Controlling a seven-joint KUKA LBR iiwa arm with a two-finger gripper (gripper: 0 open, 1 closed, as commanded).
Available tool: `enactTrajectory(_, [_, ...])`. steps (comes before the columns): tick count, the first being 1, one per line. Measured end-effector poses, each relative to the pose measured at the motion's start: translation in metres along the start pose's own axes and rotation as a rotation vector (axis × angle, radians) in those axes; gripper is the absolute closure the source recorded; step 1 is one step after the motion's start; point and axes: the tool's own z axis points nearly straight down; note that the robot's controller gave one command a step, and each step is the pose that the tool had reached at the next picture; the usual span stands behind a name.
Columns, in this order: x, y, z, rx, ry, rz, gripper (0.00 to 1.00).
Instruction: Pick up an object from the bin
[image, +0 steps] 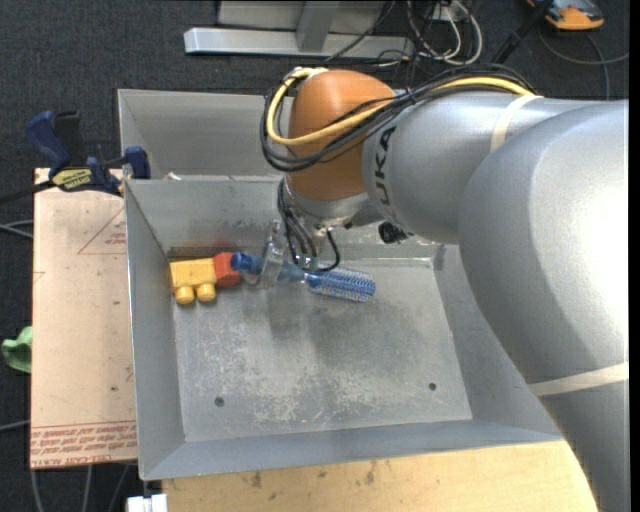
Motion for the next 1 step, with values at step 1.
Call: enactTrajectory(1, [0.0106, -0.0073, -0.0687, -0.001, -0.003, -0.011, 1.0])
